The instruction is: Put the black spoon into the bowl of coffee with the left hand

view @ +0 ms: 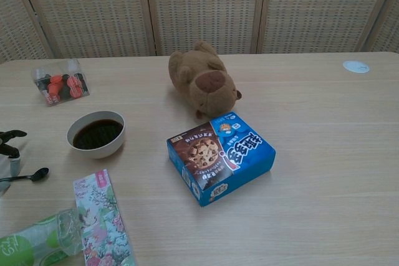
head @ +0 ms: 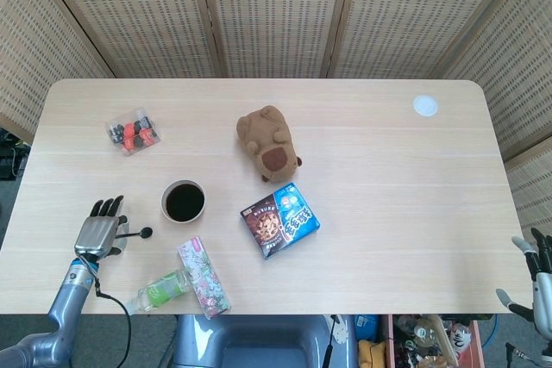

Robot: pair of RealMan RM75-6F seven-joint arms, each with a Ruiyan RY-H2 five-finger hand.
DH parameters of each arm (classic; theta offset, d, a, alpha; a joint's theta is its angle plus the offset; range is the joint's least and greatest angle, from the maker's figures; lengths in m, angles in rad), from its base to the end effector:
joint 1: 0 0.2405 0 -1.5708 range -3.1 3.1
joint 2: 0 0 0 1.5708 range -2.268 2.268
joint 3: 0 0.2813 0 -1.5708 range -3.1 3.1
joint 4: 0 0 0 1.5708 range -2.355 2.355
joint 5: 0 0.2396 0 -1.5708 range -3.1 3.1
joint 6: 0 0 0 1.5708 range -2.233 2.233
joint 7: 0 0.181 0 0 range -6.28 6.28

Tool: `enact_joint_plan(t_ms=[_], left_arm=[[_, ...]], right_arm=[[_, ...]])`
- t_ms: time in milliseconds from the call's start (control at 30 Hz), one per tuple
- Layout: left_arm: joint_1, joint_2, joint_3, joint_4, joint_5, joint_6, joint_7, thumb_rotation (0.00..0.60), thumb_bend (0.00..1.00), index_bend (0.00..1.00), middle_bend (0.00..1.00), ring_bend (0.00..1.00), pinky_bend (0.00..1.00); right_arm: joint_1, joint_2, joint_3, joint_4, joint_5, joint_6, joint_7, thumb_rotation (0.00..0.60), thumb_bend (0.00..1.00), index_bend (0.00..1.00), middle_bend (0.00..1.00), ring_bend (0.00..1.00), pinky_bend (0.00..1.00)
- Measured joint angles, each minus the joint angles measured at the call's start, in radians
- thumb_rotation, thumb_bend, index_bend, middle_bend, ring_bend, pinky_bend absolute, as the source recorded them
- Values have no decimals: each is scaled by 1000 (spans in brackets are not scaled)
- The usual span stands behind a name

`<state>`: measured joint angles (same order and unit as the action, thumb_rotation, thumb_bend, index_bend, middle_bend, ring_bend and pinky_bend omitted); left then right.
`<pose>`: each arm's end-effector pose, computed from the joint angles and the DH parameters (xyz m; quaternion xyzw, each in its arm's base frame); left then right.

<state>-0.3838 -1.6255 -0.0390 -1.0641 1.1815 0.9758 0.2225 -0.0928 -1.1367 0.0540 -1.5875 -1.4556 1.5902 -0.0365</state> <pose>-0.3905 0.3185 -0.0512 -0.6893 -0.4396 -0.2000 0.5400 -0.3819 -0.1576 0.1605 0.5320 -0.4007 0.3429 0.6625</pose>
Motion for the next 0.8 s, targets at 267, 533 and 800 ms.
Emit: enact_joint_plan(t_ms=[267,533,800], left_arm=[[2,1,-6,-2,-2,-9,-3,600,394,508,0,0,0],[4,4,-11,-8,-2,-14,-11,600,394,512,0,0,0],[4,3,-16,-11,-2,-18,-18,600,394,529,0,0,0]], right_arm=[[2,0,1,-2,0,-4,-3,600,261,210,134,0,135],[2,1,1,-4,1,-6,-5,600,261,210,134,0,135],[1,1,2,-7,5,-6,-8,600,261,210,134,0,135]])
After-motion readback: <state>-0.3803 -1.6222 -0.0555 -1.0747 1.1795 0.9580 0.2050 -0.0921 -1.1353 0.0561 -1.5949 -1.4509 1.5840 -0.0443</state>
